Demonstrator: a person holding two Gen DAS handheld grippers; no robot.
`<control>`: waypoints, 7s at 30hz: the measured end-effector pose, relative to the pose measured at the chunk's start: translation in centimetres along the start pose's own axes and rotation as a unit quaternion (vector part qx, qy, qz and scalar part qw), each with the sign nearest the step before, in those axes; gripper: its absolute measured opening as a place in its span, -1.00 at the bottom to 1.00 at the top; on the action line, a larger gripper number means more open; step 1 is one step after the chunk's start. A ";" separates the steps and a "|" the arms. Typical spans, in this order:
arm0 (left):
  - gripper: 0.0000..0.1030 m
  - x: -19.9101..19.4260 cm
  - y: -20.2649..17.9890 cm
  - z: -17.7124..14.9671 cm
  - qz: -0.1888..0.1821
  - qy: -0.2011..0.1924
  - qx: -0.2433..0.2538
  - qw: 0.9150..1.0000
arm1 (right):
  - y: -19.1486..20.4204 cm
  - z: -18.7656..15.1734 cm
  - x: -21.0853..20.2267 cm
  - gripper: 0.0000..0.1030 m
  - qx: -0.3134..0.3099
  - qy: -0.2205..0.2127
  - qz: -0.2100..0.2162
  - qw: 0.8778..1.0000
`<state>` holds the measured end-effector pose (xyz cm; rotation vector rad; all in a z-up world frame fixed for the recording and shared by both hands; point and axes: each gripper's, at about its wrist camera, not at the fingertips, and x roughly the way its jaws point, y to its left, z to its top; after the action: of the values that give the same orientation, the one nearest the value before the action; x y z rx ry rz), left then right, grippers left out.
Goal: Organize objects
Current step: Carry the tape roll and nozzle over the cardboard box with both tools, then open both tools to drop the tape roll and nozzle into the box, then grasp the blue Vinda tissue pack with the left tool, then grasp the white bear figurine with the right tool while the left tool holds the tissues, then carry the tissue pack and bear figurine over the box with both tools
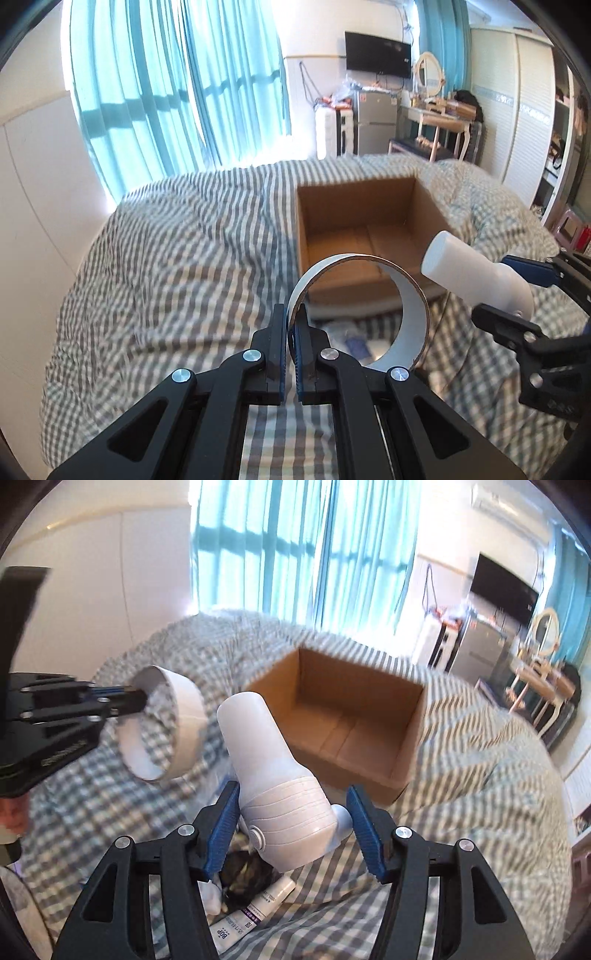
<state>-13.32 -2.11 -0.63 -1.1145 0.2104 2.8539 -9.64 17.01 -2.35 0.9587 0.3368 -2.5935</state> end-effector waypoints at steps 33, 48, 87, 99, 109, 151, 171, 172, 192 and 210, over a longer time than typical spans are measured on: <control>-0.93 20.3 -3.4 12.7 0.005 0.048 0.070 0.996 | -12.4 11.3 17.9 0.14 0.037 0.042 -0.051 0.997; -0.74 22.7 -5.4 10.5 -0.024 0.087 0.109 0.990 | -13.9 8.8 19.0 0.29 0.067 0.045 -0.021 0.997; 0.80 -6.1 -2.5 -4.3 0.032 -0.002 -0.027 0.999 | -2.1 -2.8 -8.8 0.47 0.061 -0.040 -0.030 0.997; 0.80 -4.2 -7.0 -14.2 0.015 0.055 0.023 0.998 | -1.4 -10.2 -5.6 0.47 0.114 0.020 -0.027 0.993; 0.78 -0.8 -9.2 -17.9 0.011 0.090 0.068 0.994 | -0.7 -10.5 -5.1 0.47 0.117 0.025 -0.019 0.993; 0.49 -4.2 1.9 -14.1 0.036 0.019 -0.061 0.997 | 8.2 -12.1 9.0 0.31 0.030 0.129 0.027 0.991; 0.49 -4.6 0.8 -12.5 0.004 0.002 -0.054 0.999 | 5.0 -10.1 1.1 -0.09 0.071 0.027 0.038 0.996; 0.49 -4.5 0.9 -12.1 0.000 0.001 -0.057 0.998 | 4.7 -9.5 0.7 -0.09 0.073 0.020 0.038 0.996; 0.49 -1.2 2.8 3.7 -0.020 -0.058 -0.055 0.997 | -1.6 5.3 -0.4 -0.09 0.030 -0.079 0.027 0.996; 0.50 13.2 -1.7 14.2 -0.100 -0.022 -0.041 0.994 | -13.3 13.3 11.4 -0.09 0.102 -0.035 0.021 0.994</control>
<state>-32.35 1.98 0.56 -1.0214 -0.0210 2.7263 -30.80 21.79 1.22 0.9267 0.0326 -2.6532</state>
